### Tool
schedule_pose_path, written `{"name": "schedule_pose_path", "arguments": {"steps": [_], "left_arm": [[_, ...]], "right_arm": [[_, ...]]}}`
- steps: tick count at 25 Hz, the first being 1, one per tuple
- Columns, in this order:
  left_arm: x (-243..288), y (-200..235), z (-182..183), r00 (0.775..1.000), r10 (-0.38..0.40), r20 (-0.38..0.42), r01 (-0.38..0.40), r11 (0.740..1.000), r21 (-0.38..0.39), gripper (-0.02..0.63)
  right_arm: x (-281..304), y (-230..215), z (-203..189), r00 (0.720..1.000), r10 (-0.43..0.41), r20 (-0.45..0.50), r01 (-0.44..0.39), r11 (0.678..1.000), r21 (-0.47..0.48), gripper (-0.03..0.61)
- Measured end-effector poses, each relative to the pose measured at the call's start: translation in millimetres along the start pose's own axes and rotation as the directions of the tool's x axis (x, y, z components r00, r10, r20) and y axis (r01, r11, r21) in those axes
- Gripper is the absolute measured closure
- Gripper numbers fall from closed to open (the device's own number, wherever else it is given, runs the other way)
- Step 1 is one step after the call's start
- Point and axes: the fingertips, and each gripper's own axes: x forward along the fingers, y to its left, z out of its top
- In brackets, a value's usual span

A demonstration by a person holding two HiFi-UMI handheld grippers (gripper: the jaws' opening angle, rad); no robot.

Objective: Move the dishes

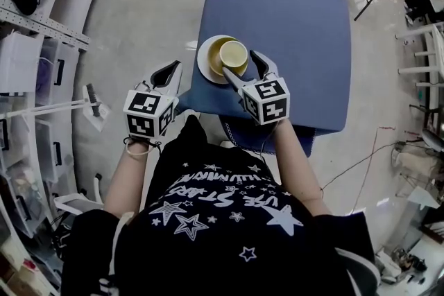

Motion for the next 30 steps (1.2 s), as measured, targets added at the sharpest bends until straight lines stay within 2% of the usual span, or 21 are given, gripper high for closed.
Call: {"name": "schedule_pose_path", "arguments": {"steps": [7,12,23,30], "left_arm": [[8,20,-5,1.000,-0.021,-0.022,0.021,1.000,-0.003,0.594],[17,23,0,0.998,-0.047,-0.031,0.047,0.999,0.009,0.594],[25,41,1,0.995,-0.086,-0.041,0.087,0.996,0.016,0.594],[40,49,6,0.990,-0.135,-0.034,0.136,0.990,0.030,0.594]], "right_arm": [[22,9,2,1.000,-0.016,-0.027,0.015,0.999,-0.043,0.225],[29,5,1,0.997,-0.065,-0.050,0.061,0.995,-0.075,0.227],[29,9,8,0.997,-0.076,-0.023,0.075,0.997,-0.023,0.227],[12,7,37,0.990,-0.128,0.058,0.127,0.992,0.021,0.227]]}}
